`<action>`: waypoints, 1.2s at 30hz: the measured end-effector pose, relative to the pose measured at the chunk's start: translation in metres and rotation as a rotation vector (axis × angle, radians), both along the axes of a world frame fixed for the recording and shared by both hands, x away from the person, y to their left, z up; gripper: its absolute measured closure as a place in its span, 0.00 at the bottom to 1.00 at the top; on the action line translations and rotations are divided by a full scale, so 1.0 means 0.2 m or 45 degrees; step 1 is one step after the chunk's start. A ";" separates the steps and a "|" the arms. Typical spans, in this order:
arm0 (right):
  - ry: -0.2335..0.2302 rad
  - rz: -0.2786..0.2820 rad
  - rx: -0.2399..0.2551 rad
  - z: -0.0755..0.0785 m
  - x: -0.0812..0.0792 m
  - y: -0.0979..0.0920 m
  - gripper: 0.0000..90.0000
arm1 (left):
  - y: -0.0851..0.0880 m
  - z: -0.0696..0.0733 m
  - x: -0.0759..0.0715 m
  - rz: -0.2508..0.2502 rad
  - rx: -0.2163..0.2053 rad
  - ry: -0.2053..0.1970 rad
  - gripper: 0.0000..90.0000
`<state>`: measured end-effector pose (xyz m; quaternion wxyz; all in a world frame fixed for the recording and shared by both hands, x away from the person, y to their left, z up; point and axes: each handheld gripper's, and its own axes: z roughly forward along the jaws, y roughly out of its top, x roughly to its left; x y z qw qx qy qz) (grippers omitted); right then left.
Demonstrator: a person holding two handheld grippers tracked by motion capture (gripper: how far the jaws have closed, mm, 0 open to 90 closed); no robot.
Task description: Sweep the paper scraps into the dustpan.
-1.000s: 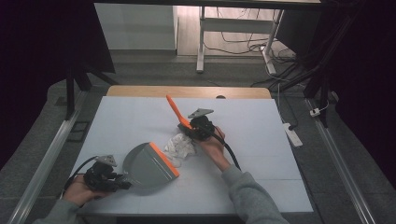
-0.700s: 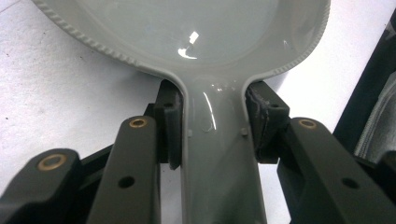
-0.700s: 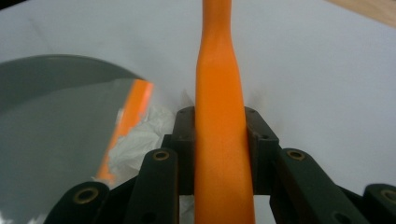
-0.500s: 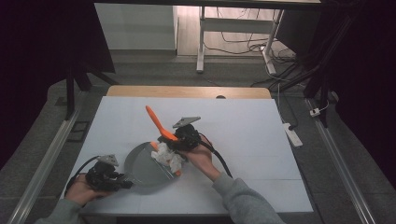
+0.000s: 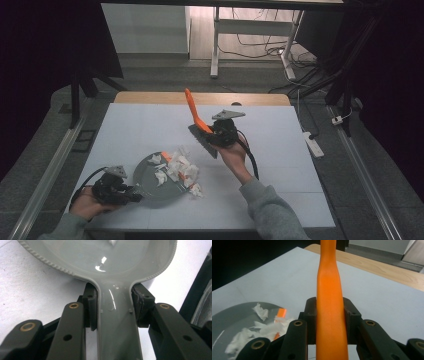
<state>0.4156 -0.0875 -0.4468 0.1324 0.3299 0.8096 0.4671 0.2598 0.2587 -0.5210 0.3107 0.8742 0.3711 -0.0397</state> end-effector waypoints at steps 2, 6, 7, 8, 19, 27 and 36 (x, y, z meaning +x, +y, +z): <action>0.014 -0.014 -0.002 -0.01 0.02 -0.01 0.78 | 0.00 0.00 0.00 0.000 0.000 -0.001 0.68; 0.036 -0.028 -0.022 -0.05 0.04 -0.02 0.78 | 0.00 0.00 0.00 0.000 -0.001 -0.002 0.68; 0.042 -0.031 -0.031 -0.06 0.04 -0.02 0.78 | 0.00 0.00 0.00 0.000 -0.001 -0.002 0.68; 0.049 -0.028 -0.039 -0.07 0.05 -0.01 0.78 | 0.00 0.00 0.00 0.001 -0.001 -0.002 0.68; 0.089 -0.001 -0.168 -0.19 0.05 0.08 0.78 | -0.01 0.00 0.00 -0.004 -0.001 0.001 0.68; 0.087 0.060 -0.210 -0.22 0.02 0.16 0.78 | -0.02 0.00 0.00 -0.011 0.000 0.000 0.68; 0.059 0.164 -0.259 -0.23 -0.09 0.29 0.78 | -0.04 0.00 0.00 -0.022 0.004 -0.002 0.68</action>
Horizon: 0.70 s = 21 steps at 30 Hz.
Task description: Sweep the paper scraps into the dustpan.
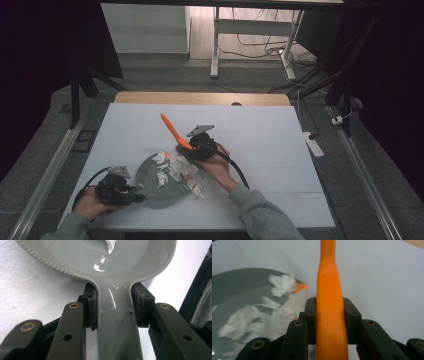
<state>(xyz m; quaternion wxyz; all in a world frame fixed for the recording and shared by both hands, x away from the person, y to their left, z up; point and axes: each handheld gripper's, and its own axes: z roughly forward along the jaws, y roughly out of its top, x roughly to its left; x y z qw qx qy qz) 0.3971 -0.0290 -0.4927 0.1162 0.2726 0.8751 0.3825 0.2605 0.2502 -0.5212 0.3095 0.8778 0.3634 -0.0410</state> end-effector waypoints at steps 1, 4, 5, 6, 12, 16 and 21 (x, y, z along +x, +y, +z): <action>0.008 0.019 0.009 0.00 -0.01 0.02 0.78 | 0.00 0.00 0.00 -0.002 0.002 0.000 0.68; 0.023 0.082 0.019 0.01 -0.07 0.07 0.78 | 0.00 0.00 0.00 0.000 0.000 0.001 0.68; 0.026 0.105 0.024 0.01 -0.09 0.09 0.78 | 0.00 0.00 0.00 0.000 -0.002 0.001 0.68; 0.030 0.137 0.030 0.02 -0.12 0.11 0.78 | 0.00 0.00 0.00 0.000 -0.001 0.000 0.68; -0.018 0.248 0.083 0.10 -0.19 0.15 0.78 | 0.00 0.00 0.00 0.000 -0.001 0.000 0.68; -0.061 0.171 0.113 0.14 -0.15 0.08 0.78 | 0.00 0.00 0.00 -0.001 -0.002 0.000 0.68; -0.110 0.057 0.098 0.15 -0.06 -0.01 0.78 | 0.00 0.00 0.00 0.000 -0.002 0.001 0.68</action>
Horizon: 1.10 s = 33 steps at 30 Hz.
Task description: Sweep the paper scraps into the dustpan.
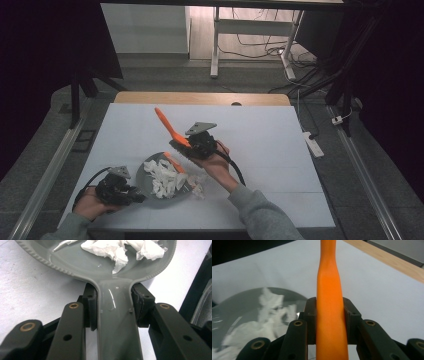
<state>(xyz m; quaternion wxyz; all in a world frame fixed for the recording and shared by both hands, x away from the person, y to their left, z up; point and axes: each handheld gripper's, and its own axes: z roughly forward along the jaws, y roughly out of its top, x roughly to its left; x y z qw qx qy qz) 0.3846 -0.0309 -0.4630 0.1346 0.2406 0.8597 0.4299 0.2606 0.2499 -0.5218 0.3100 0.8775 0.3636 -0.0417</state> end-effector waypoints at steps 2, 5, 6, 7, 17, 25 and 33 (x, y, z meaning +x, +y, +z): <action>0.000 -0.034 0.002 0.00 0.03 -0.03 0.78 | 0.00 0.00 0.00 -0.001 0.001 0.000 0.68; 0.012 -0.063 0.004 -0.02 0.07 -0.06 0.78 | 0.00 0.00 0.00 -0.001 0.000 0.000 0.68; 0.009 -0.068 -0.003 -0.02 0.07 -0.06 0.78 | 0.00 0.00 0.00 -0.001 -0.001 0.000 0.68; 0.010 -0.073 -0.012 -0.03 0.08 -0.06 0.78 | 0.00 0.00 0.00 -0.001 -0.001 0.000 0.68; 0.097 -0.030 -0.110 -0.15 0.10 0.03 0.78 | -0.02 0.00 0.00 -0.007 0.003 -0.004 0.68; 0.088 0.082 -0.145 -0.14 -0.01 0.14 0.78 | -0.04 0.00 0.00 -0.022 0.008 -0.004 0.68; 0.055 0.140 -0.043 -0.03 -0.09 0.13 0.78 | -0.03 0.00 0.00 -0.013 -0.003 -0.019 0.68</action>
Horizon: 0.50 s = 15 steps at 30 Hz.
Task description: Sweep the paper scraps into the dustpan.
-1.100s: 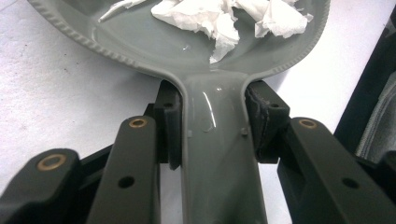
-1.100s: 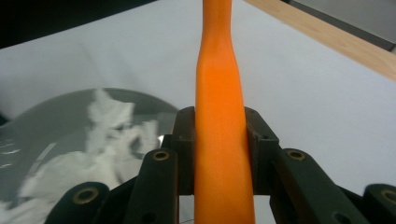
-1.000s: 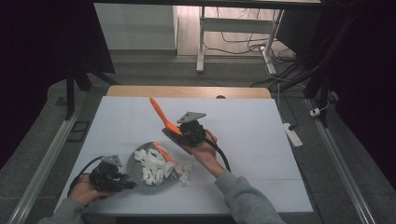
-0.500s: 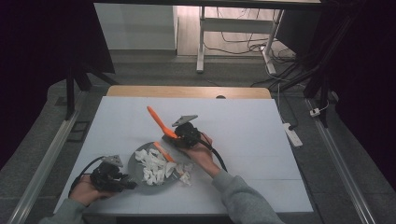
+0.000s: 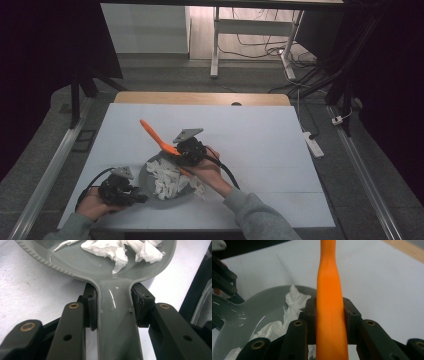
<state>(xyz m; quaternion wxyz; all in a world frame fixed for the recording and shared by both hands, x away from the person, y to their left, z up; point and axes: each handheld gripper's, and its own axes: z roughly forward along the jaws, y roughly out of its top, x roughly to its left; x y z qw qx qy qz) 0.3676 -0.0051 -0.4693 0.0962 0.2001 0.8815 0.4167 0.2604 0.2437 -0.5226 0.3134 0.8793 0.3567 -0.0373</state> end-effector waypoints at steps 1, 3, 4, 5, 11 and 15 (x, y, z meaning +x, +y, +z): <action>-0.009 -0.010 0.011 0.02 0.00 -0.02 0.78 | 0.00 0.00 0.00 0.002 -0.001 -0.004 0.68; -0.019 -0.045 0.031 0.05 0.01 -0.06 0.78 | 0.01 0.00 0.00 0.003 -0.006 -0.007 0.68; -0.020 -0.060 0.045 0.06 0.02 -0.09 0.78 | 0.01 0.00 0.00 0.005 -0.009 -0.010 0.68; -0.023 -0.079 0.052 0.07 0.03 -0.11 0.78 | 0.01 0.00 0.00 0.008 -0.013 -0.013 0.68; -0.028 -0.152 0.068 0.10 0.07 -0.24 0.78 | 0.03 0.00 -0.01 0.019 -0.050 -0.023 0.68; -0.037 -0.186 0.061 0.10 0.08 -0.30 0.78 | 0.05 0.01 -0.01 0.027 -0.053 -0.024 0.68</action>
